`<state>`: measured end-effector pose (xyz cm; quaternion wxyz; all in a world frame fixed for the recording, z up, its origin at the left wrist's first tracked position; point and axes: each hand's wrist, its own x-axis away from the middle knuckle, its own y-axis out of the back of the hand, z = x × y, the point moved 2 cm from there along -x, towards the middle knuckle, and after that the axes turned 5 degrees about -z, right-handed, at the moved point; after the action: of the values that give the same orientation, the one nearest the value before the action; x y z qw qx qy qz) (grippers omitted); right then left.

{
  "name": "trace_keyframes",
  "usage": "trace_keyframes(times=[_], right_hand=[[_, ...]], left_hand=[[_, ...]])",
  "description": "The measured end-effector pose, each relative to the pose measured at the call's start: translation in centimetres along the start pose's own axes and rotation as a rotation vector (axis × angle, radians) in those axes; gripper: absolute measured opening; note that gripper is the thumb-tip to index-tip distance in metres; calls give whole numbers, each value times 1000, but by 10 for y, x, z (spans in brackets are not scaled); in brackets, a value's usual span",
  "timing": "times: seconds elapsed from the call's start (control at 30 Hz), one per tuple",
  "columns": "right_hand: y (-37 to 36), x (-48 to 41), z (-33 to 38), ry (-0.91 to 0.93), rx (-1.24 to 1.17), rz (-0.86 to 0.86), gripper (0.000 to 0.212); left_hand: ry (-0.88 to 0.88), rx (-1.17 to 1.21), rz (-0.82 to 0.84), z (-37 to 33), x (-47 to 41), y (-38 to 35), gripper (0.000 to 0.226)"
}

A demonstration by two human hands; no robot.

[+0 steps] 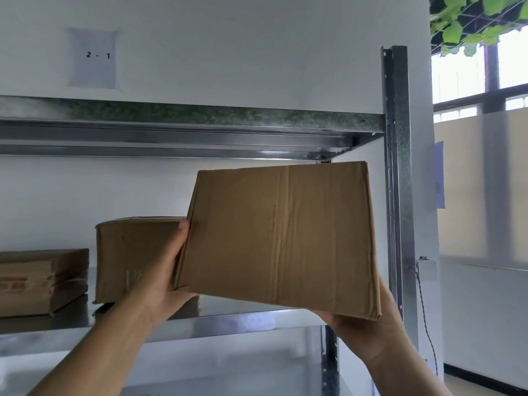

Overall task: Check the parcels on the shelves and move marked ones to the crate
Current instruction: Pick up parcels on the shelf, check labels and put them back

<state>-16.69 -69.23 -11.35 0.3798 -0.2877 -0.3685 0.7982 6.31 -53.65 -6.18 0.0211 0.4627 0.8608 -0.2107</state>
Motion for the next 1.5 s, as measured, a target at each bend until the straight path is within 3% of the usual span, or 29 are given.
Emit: trace_keyframes(times=[0.07,0.17,0.23,0.4,0.57,0.73,0.87,0.97,1.07,1.2,1.3,1.4,1.5], right_hand=[[-1,1,1,11,43,5,50],[-2,1,2,28,87,-11,54],[-2,0,1,29,91,-35,55],[-3,0,0,22,123,-75,62],[-15,8,5,39,204,-36,71],[-15,6,5,56,459,-162,41],[-17,8,1,104,563,-205,44],[-27,14,2,118,638,-214,36],[-33,17,8,75,641,-227,54],[-43,22,14,22,665,-206,83],[-48,24,18,5,647,-191,90],[-48,24,19,17,647,-200,92],[-47,27,19,46,656,-204,83]], left_hand=[[-6,12,30,0,1,2,65],[8,-7,74,1,-1,8,101],[48,11,134,2,-1,11,107],[93,72,167,3,-1,14,96],[-20,51,21,4,3,13,89],[-74,47,-123,8,6,15,77],[-108,22,-180,11,9,14,53],[-122,9,-167,13,8,18,47],[-147,0,-158,14,6,21,32],[-184,-9,-168,14,5,20,32],[-175,-9,-167,18,3,27,47],[-161,-22,-148,21,-3,37,88],[-183,-29,-98,20,-7,41,107]])
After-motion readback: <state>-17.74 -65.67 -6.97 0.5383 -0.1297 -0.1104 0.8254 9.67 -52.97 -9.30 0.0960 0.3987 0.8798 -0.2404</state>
